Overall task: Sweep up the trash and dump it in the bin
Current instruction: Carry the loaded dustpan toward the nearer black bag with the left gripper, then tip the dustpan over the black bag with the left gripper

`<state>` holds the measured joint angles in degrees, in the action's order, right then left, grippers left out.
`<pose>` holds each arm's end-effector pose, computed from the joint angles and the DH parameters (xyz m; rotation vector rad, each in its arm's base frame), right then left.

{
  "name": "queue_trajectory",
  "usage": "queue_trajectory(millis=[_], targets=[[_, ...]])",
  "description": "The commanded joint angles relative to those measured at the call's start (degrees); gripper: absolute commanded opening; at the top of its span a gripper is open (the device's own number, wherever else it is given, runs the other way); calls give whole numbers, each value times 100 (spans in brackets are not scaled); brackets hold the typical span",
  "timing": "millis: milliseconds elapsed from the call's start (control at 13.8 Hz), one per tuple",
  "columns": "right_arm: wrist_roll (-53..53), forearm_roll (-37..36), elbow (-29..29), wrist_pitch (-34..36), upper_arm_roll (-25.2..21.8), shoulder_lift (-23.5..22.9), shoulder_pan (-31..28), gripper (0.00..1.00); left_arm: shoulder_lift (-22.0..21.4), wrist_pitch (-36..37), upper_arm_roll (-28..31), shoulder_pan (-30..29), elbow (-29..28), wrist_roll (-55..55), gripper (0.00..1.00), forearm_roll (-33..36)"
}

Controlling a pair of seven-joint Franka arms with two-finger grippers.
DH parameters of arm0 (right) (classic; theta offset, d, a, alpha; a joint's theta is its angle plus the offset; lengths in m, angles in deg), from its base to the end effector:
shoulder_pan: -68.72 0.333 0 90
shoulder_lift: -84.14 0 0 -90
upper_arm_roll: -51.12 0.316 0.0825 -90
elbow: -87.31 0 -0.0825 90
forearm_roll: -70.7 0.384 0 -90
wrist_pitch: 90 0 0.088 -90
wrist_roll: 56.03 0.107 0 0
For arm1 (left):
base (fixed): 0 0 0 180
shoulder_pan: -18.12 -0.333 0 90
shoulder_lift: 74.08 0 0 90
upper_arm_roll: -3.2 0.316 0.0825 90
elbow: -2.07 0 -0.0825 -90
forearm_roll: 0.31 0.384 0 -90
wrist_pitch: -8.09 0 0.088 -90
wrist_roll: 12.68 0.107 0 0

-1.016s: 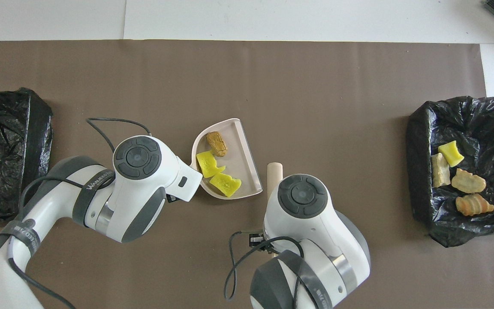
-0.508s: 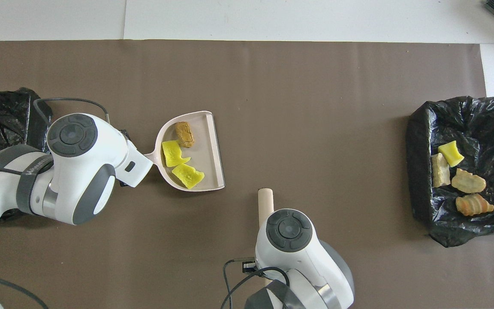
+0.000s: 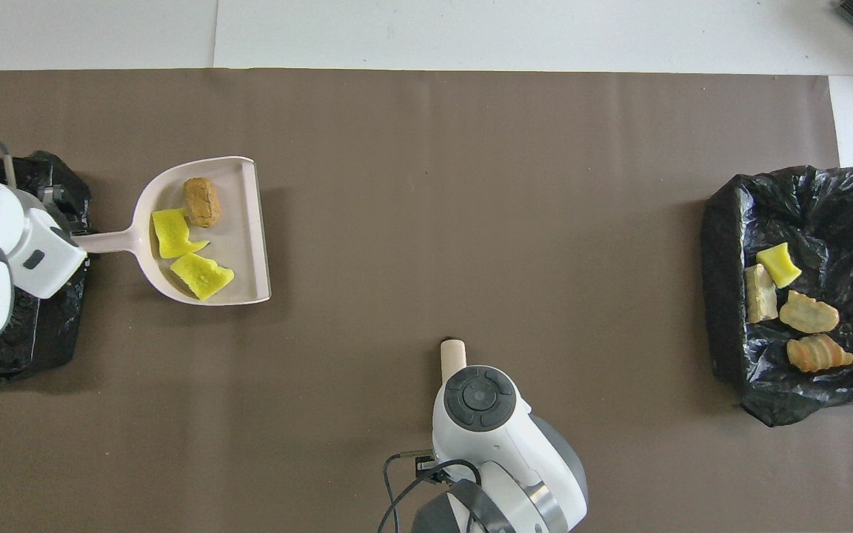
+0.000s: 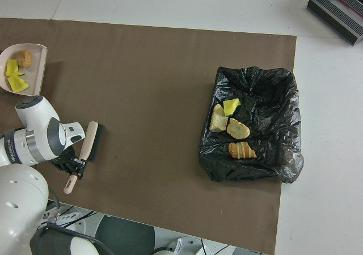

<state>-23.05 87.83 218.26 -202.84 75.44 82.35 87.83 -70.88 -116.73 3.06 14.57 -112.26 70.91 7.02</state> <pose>0.3345 0.3429 0.3194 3.0646 0.0298 -0.6746 0.5784 0.0393 0.4449 -2.2109 1.9902 -0.0251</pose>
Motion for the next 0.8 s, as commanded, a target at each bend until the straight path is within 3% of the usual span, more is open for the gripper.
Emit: queue_trajectory(millis=[0,218,435,725], targets=[[-38,159,229,-247,-6,99,-12,0,-48,369,-83,-864,418,210,0,-161],[-63,159,202,-291,-14,64,-30,7,172,546,-83,-1814,990,718,0,-873],[-64,159,220,-300,-14,64,-39,11,321,581,-83,-2272,1298,773,0,-804],[-134,159,229,-510,-14,38,-65,29,409,459,-74,-2598,1483,922,0,-288]])
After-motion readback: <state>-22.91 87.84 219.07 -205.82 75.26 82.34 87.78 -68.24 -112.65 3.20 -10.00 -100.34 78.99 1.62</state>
